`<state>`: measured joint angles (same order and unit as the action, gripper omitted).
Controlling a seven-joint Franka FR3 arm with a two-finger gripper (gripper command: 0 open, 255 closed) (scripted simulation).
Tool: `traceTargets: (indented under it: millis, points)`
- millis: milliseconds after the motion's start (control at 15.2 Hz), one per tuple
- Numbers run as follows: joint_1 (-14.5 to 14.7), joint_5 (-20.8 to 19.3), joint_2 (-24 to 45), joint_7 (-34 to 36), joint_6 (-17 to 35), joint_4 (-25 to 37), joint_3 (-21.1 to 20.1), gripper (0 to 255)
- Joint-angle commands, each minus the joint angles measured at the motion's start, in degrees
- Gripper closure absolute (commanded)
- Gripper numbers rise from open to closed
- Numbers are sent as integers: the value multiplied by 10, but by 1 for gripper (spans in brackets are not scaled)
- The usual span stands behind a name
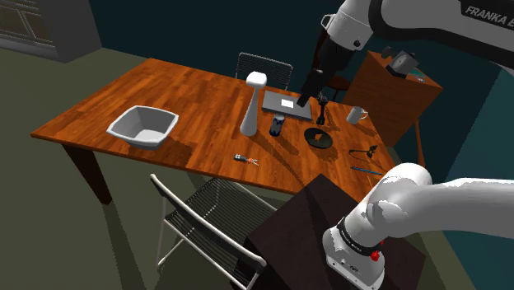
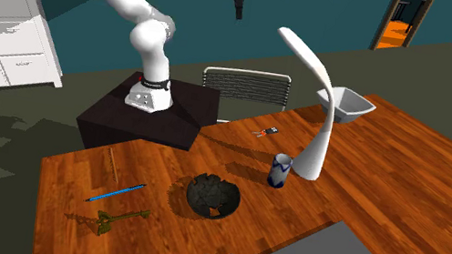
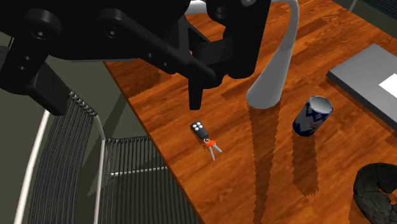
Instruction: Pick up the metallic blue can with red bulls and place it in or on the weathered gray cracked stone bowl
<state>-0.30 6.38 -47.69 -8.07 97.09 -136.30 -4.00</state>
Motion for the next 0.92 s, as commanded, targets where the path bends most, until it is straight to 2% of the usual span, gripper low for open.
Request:
traceTargets:
  millis: [0, 462, 858]
  points:
    - [0, 0, 0, 0, 0, 0, 0, 0]
    - [-22, -23, 66, -74, 106, -43, 62, 0]
    - [-36, -31, 154, -139, 196, -49, 116, 0]
